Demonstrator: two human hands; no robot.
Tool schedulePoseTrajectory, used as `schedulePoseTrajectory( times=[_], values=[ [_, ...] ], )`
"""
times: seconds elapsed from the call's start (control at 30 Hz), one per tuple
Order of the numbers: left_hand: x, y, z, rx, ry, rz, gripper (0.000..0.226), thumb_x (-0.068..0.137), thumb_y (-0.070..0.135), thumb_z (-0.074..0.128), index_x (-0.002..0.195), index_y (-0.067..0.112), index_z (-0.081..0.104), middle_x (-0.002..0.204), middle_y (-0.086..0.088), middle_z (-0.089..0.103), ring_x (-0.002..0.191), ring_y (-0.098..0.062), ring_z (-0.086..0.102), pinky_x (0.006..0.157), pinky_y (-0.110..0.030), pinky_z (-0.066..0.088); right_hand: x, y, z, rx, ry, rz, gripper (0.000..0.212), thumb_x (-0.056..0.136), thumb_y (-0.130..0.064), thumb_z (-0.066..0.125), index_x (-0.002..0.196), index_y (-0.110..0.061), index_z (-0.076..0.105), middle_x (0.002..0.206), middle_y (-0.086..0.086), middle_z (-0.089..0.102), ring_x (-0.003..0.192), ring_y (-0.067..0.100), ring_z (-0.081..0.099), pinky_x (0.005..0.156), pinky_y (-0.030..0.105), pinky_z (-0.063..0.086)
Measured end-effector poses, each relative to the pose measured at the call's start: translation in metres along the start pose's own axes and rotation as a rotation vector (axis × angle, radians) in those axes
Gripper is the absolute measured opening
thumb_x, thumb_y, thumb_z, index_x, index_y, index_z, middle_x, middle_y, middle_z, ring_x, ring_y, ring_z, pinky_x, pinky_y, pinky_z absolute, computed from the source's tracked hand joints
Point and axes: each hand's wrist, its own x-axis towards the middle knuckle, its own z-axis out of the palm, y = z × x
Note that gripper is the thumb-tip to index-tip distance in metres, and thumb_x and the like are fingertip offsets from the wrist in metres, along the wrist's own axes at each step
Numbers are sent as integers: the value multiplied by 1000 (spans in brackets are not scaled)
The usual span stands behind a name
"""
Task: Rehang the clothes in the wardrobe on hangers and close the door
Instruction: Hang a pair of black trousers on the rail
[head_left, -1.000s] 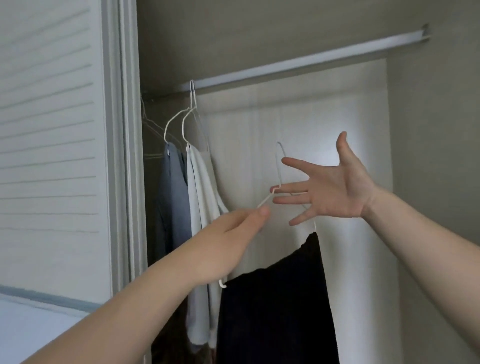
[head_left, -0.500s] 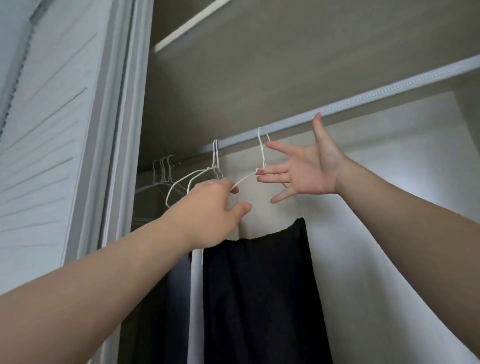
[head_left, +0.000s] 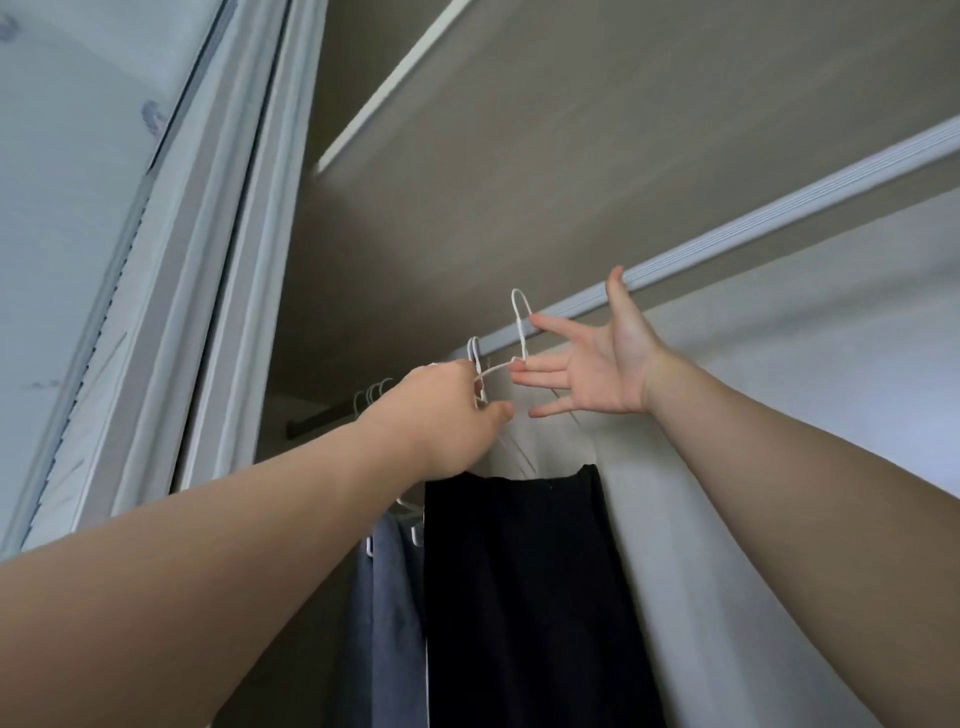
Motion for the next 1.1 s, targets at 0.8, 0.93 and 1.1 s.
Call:
schedulePoseTrajectory(
  times=[0.8,0.93,1.1],
  values=[
    [-6,-39,15,213,-188,-60,62,91,50,60,142,27,32,134,0,47,119,-23,52,101,-42,45,68,92,55,-453,309,-25,106,72,-95,9,157,-31,19,164,1,15,151,19,14,122,49,7],
    [-6,-37,16,263,-235,-45,69,93,50,57,148,23,26,140,-4,44,119,-25,52,95,-35,44,80,99,60,-435,322,-30,107,74,-93,12,157,-26,20,165,4,14,151,19,13,122,49,8],
    [-14,-31,13,337,-275,-19,80,94,52,55,156,21,14,154,-7,32,136,-30,41,107,-43,41,73,98,64,-412,325,11,109,74,-94,13,157,-23,23,163,7,20,150,21,19,122,48,11]
  ],
)
